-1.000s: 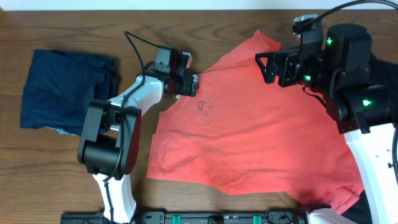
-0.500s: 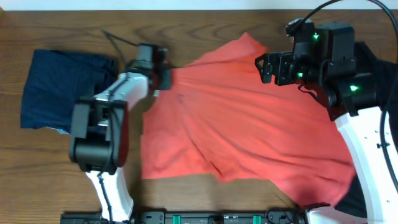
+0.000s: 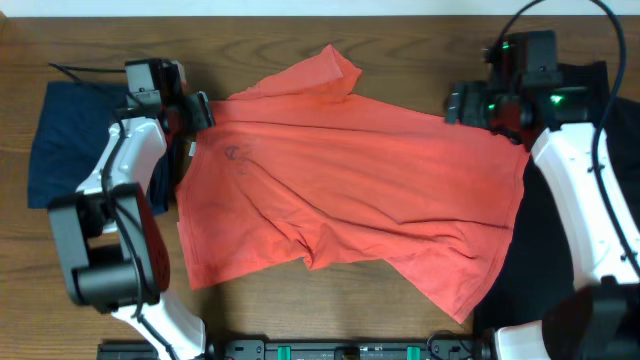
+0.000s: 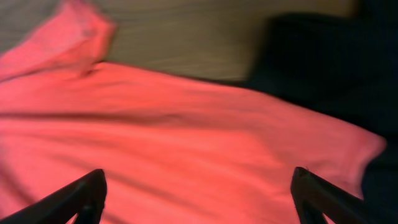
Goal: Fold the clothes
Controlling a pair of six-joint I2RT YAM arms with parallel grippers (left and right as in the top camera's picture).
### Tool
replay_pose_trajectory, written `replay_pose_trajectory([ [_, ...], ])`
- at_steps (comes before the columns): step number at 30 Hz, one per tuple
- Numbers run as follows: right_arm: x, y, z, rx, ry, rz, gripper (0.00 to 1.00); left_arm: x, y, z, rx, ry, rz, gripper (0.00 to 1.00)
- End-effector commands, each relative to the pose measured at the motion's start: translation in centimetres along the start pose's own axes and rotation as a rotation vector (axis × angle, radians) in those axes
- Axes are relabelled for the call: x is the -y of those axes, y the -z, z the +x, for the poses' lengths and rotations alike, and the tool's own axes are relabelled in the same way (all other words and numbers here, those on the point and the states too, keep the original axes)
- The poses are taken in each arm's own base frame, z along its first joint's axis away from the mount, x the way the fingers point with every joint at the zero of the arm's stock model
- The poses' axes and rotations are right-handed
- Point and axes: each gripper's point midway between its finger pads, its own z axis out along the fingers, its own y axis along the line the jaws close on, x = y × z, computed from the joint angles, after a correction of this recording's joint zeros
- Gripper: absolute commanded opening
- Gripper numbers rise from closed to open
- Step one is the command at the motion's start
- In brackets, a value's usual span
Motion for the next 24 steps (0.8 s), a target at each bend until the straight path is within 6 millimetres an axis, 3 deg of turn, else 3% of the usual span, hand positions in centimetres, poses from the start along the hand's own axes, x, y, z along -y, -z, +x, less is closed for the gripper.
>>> replay_pose_trajectory([
  [1, 4.8, -1.3, -0.9, -0.006, -0.147, 0.099, 0.79, 3.2, 3.5, -1.3, 0.044, -0.014, 0.132, 0.72],
  [4, 8.6, -3.2, -0.7, -0.042, -0.238, 0.143, 0.68, 5.4, 6.4, -1.1, 0.04, -0.029, 0.204, 0.73],
  [5, 9.6, -3.7, -0.7, -0.047, -0.257, 0.153, 0.59, 5.9, 7.1, -0.7, 0.029, -0.031, 0.217, 0.73],
  [10, 13.1, -7.0, -0.8, -0.059, -0.314, 0.183, 0.32, 8.9, 9.8, 3.6, -0.116, -0.055, 0.251, 0.73],
  [18, 18.3, -12.4, 0.3, -0.088, -0.395, 0.23, 0.1, 13.7, 9.7, 12.1, -0.369, -0.271, 0.299, 0.73],
  [24, 21.8, -14.9, 1.9, -0.114, -0.476, 0.228, 0.01, 14.0, 8.0, 15.4, -0.433, -0.377, 0.198, 0.72],
])
